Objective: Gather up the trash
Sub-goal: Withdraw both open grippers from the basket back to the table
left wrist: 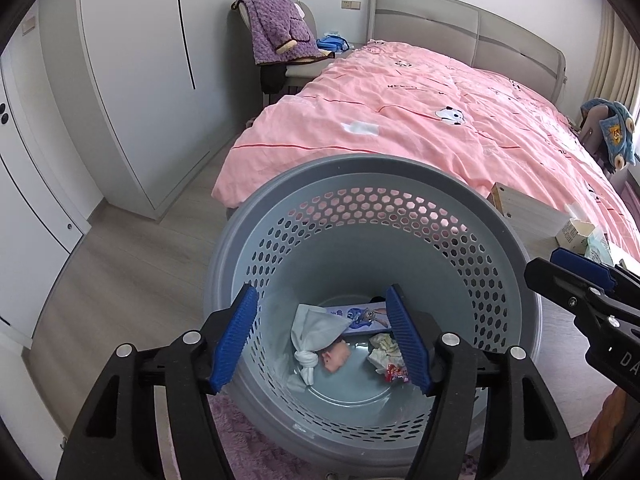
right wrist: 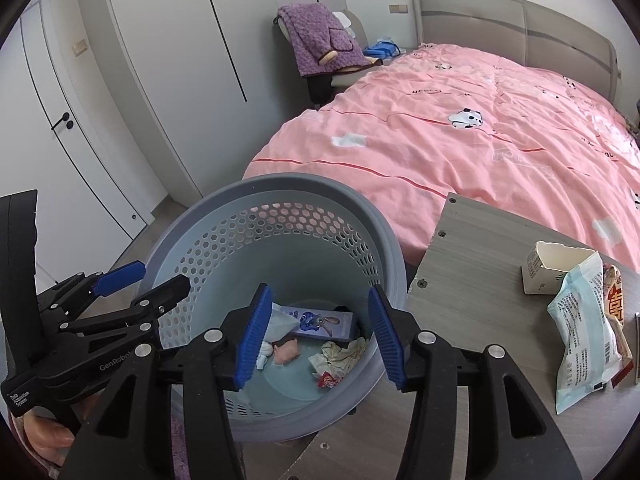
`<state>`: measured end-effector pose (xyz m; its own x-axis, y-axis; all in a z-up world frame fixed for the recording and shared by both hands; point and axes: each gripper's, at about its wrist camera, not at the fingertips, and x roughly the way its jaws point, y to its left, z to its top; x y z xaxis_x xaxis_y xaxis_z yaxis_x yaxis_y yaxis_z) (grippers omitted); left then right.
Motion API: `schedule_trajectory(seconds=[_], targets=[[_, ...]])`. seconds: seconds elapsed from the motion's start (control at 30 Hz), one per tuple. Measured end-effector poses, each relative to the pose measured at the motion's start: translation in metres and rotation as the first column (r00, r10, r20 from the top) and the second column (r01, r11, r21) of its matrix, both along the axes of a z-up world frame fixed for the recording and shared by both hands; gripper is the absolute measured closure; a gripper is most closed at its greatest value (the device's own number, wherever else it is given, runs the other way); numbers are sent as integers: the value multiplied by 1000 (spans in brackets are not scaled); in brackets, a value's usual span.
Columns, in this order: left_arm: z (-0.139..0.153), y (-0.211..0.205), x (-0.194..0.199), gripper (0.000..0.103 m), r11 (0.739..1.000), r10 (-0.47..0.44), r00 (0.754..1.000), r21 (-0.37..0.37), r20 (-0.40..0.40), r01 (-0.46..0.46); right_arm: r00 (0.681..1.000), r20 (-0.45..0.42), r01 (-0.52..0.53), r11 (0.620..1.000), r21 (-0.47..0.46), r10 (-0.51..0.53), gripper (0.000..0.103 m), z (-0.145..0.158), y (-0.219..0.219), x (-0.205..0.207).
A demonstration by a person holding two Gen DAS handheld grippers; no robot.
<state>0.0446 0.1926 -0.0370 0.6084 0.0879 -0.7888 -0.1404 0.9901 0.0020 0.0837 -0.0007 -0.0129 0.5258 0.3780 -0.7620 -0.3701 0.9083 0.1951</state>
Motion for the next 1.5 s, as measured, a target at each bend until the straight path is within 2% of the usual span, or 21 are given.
schedule_trajectory(seconds=[0.17,0.37,0.77,1.07,1.5], targets=[[8,-1,-7,33,1000,1,1000,-2,18,-1,1000,14,13,1000,3,-13,47,6,-5,-5],[15,-11,-13,33,1000,-18,1000,7,26,17,999,20,43,999,7,-43,41,12,-21,-14],[25,-54,-13,33,995,-98,995,-11,34,98,984,37,171,985,25,-172,34,26,-87,-23],[31,-91,-1,33,988,-154,988,-22,34,155,951,74,299,954,34,-301,33,36,-155,-36],[46,-169,5,33,966,-257,965,4,57,257,898,53,435,899,51,-437,33,26,-246,-61]])
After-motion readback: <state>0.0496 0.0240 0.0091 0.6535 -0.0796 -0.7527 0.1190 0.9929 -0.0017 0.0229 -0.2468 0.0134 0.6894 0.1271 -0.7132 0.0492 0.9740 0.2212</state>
